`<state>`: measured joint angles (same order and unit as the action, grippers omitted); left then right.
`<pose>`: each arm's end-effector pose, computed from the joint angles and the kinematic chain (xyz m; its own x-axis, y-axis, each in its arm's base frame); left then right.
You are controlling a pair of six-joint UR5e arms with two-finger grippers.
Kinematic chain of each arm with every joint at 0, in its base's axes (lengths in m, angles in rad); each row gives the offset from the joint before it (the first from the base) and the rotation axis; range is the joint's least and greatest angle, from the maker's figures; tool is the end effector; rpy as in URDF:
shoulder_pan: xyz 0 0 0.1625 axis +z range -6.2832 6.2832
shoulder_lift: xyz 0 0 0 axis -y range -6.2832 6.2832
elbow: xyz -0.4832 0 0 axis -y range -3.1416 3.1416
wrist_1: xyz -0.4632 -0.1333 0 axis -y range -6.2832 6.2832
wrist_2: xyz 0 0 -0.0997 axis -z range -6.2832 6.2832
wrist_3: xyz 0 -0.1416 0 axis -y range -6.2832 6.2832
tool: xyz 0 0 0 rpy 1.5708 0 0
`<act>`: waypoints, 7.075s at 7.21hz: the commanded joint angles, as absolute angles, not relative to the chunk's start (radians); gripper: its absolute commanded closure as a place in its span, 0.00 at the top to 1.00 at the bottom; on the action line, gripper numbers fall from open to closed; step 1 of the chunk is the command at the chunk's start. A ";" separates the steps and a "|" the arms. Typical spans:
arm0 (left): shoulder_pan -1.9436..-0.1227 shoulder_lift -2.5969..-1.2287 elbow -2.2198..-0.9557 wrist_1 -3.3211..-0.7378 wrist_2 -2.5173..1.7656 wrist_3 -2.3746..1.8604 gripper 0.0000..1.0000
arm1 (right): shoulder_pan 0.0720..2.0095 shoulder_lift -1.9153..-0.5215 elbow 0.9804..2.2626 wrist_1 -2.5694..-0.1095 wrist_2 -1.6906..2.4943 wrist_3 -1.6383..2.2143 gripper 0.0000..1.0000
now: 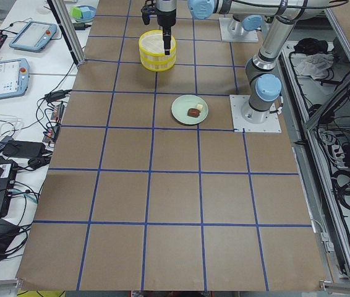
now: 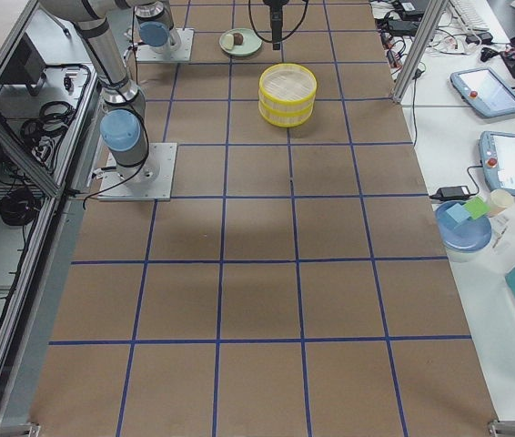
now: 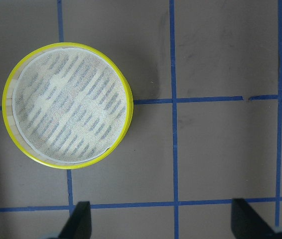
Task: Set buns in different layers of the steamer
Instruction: 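Move the left gripper toward the pale green plate, then lower the left gripper over the plate above the white bun, then grasp the white bun with left gripper while right moves over steamer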
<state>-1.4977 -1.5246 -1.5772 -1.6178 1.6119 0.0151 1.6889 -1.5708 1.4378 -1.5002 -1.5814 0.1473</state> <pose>-0.0878 -0.5471 0.5214 -0.9975 -0.0576 -0.0410 -0.0580 0.9983 0.0078 0.1977 -0.5480 0.5720 -0.9996 0.0296 0.0013 0.0294 0.9976 -0.0632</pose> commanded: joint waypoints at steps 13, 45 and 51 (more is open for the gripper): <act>-1.370 -1.515 -1.821 -1.681 1.597 0.064 1.00 | 1.689 -1.571 1.442 -1.500 -1.582 0.146 1.00; -1.259 -1.871 -1.985 -1.632 1.617 0.061 0.86 | 1.700 -1.528 1.456 -1.542 -1.585 0.152 1.00; -1.258 -1.876 -1.983 -1.652 1.627 0.063 0.51 | 1.700 -1.526 1.457 -1.548 -1.580 0.156 1.00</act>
